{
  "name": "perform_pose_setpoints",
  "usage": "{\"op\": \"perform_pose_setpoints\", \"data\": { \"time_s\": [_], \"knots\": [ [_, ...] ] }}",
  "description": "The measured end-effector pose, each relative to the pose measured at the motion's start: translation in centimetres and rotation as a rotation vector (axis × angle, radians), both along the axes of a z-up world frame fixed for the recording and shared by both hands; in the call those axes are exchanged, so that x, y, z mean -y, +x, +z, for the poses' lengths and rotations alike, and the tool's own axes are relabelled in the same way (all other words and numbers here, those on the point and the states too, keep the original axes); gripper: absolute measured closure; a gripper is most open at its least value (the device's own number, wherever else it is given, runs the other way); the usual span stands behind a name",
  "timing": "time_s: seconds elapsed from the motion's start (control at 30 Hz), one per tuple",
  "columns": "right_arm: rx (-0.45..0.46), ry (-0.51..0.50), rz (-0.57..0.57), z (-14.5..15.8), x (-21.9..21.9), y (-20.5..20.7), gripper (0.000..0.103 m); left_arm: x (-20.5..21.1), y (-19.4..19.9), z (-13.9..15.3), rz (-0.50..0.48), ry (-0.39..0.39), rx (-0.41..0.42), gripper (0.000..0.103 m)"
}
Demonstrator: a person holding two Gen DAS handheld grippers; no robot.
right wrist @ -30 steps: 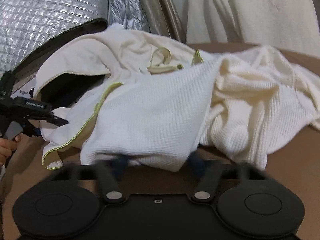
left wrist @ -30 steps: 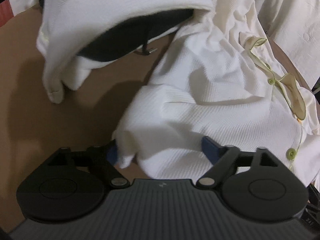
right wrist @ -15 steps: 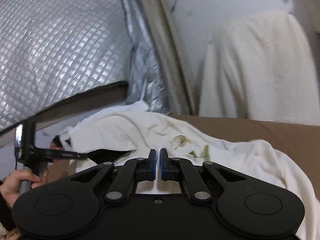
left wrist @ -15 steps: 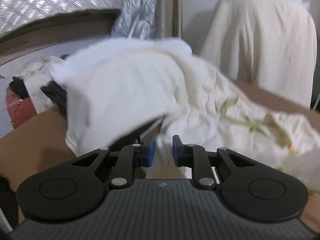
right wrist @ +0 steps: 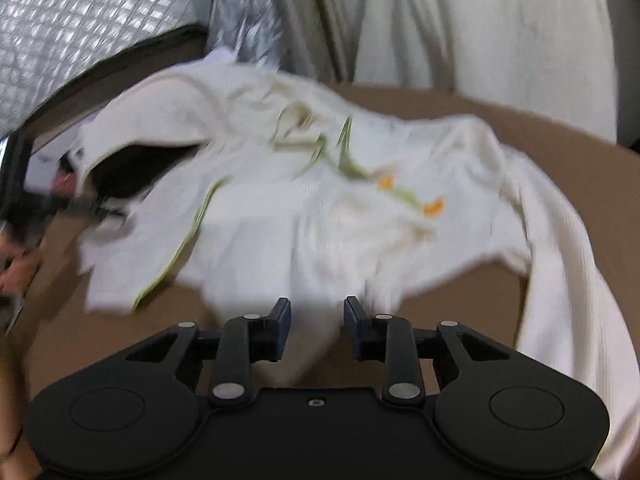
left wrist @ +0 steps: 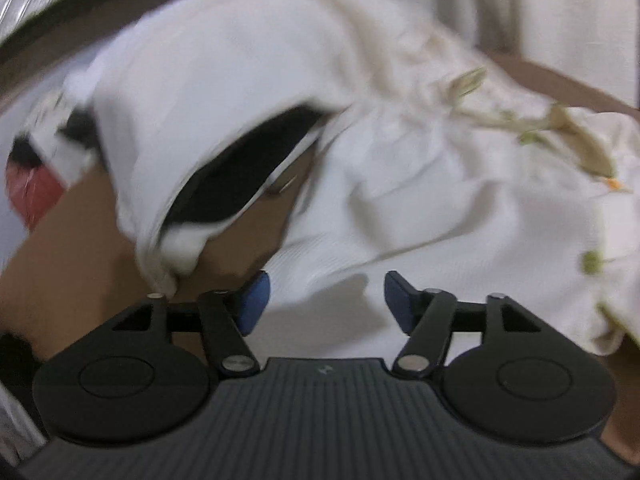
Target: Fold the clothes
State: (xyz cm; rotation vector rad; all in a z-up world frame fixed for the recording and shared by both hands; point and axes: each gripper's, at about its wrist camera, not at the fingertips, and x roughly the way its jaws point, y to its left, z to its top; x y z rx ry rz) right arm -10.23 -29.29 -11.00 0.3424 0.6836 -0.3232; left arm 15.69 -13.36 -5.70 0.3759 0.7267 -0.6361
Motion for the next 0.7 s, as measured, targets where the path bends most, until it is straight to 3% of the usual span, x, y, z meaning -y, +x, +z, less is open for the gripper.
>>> {"op": "perform_pose_setpoints", "data": {
  "time_s": [0.07, 0.13, 0.2, 0.27, 0.47, 0.5, 0.53, 0.57, 0.7],
  "knots": [
    [-0.034, -0.028, 0.032, -0.5, -0.8, -1.4, 0.051, 0.6, -1.7, 0.4, -0.064, -0.026, 0.007, 0.034],
    [-0.077, -0.072, 0.051, -1.0, -1.4, -2.1, 0.043, 1.6, -3.4, 0.5, -0.132, -0.047, -0.002, 0.033],
    [-0.116, -0.093, 0.045, -1.7, -1.4, -1.8, 0.043, 2.7, -5.3, 0.1, -0.199, -0.051, -0.010, 0.032],
    [-0.135, -0.083, 0.059, -2.3, -1.1, -0.6, 0.043, 3.9, -6.9, -0.5, -0.249, -0.038, -0.013, 0.024],
    [-0.077, -0.097, 0.012, -3.3, -0.5, 2.4, 0.043, 6.0, -9.0, -2.6, -0.328, -0.027, -0.065, 0.021],
    [-0.040, -0.091, 0.007, -3.0, -0.6, 2.5, 0.045, 6.0, -9.2, -2.6, -0.335, -0.035, -0.070, 0.021],
    [-0.002, -0.085, 0.002, -2.8, -0.8, 2.7, 0.062, 6.0, -9.3, -2.5, -0.341, -0.045, -0.074, 0.021],
    [0.035, -0.080, -0.004, -2.5, -1.0, 2.9, 0.092, 6.0, -9.5, -2.4, -0.348, -0.055, -0.078, 0.021],
    [0.143, 0.001, 0.029, -1.0, -2.2, 2.4, 0.095, 5.3, -10.5, -1.4, -0.405, -0.124, -0.079, 0.021]
  ]
}}
